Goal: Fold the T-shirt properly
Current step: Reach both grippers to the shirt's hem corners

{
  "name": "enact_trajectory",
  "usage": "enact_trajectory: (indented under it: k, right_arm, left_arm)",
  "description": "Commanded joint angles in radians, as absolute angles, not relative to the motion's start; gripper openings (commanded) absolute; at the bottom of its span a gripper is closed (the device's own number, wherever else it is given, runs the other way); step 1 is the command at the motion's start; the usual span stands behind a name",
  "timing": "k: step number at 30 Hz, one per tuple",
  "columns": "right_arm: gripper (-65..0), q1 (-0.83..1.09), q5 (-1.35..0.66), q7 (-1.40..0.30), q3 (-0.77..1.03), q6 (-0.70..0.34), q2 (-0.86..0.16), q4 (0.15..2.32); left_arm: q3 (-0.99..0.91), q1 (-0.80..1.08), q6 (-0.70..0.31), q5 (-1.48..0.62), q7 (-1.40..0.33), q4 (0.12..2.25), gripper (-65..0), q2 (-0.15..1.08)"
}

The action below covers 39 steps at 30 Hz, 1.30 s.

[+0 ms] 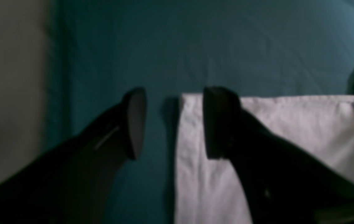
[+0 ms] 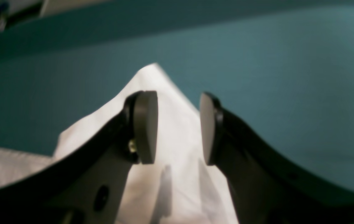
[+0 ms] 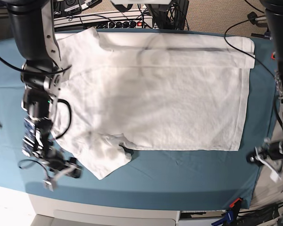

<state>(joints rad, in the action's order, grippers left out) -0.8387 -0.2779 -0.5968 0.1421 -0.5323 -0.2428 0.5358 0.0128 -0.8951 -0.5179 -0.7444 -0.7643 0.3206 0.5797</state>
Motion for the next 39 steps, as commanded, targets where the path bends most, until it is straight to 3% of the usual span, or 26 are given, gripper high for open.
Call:
enact_trajectory:
  k: [1,8,15,17,19,20,22,25,28,32,39]
  right_arm:
    - [-42.3,-0.890,-0.289,-0.573,0.134,-0.541,-0.233,0.551]
    - [-42.3,-0.897,-0.276,-0.572,0.125,-0.542,-0.132,0.563]
    - [-42.3,-0.897,-0.242,-0.567,0.125,-0.542,-0.114,0.563]
    - [-42.3,-0.897,-0.240,-0.568,0.125,-0.542,-0.116,0.563]
    - [-42.3,-0.894,-0.215,-0.564,0.125,-0.542,-0.125,0.563]
    - [-42.3,-0.892,-0.181,-0.557,0.125,-0.537,-0.130,0.563]
    - [-41.5,-0.892,-0.084,-0.559,0.125,-0.446,-0.154,0.563]
    - [-32.9,-0.892,-0.003,-0.550,0.125,-0.372,-0.227,0.563]
    - [-32.7,-0.892,-0.035,-0.566,0.126,-0.369,-0.326,0.562]
    - [-32.7,-0.875,-0.234,-0.656,0.128,-0.372,-0.430,0.561]
    - [-32.7,-0.762,-0.410,-0.736,0.245,-0.424,-0.411,0.559]
  left_arm:
    - [0.010,-0.928,-0.525,-0.755,-0.751,0.306,-36.7,0.585]
    - [0.010,-0.858,-0.514,-0.756,-0.750,0.286,-36.7,0.533]
    - [0.010,-0.851,-0.525,-0.756,-0.742,0.302,-38.2,0.481]
    - [0.010,-0.851,-0.525,-0.756,-0.739,0.315,-46.3,0.479]
    - [0.010,-0.851,-0.525,-0.756,-0.739,0.327,-60.7,0.481]
    - [0.010,-0.851,-0.525,-0.756,-0.739,0.332,-65.0,0.483]
    - [0.010,-0.851,-0.525,-0.756,-0.739,0.332,-65.0,0.486]
    - [0.010,-0.850,-0.525,-0.756,-0.739,0.332,-65.0,0.490]
    - [0.010,-0.851,-0.541,-0.756,-0.732,0.332,-65.0,0.491]
    - [0.010,-0.851,-0.579,-0.836,-0.767,0.332,-65.0,0.490]
    - [0.010,-0.851,-0.604,-0.894,-0.794,0.332,-65.0,0.491]
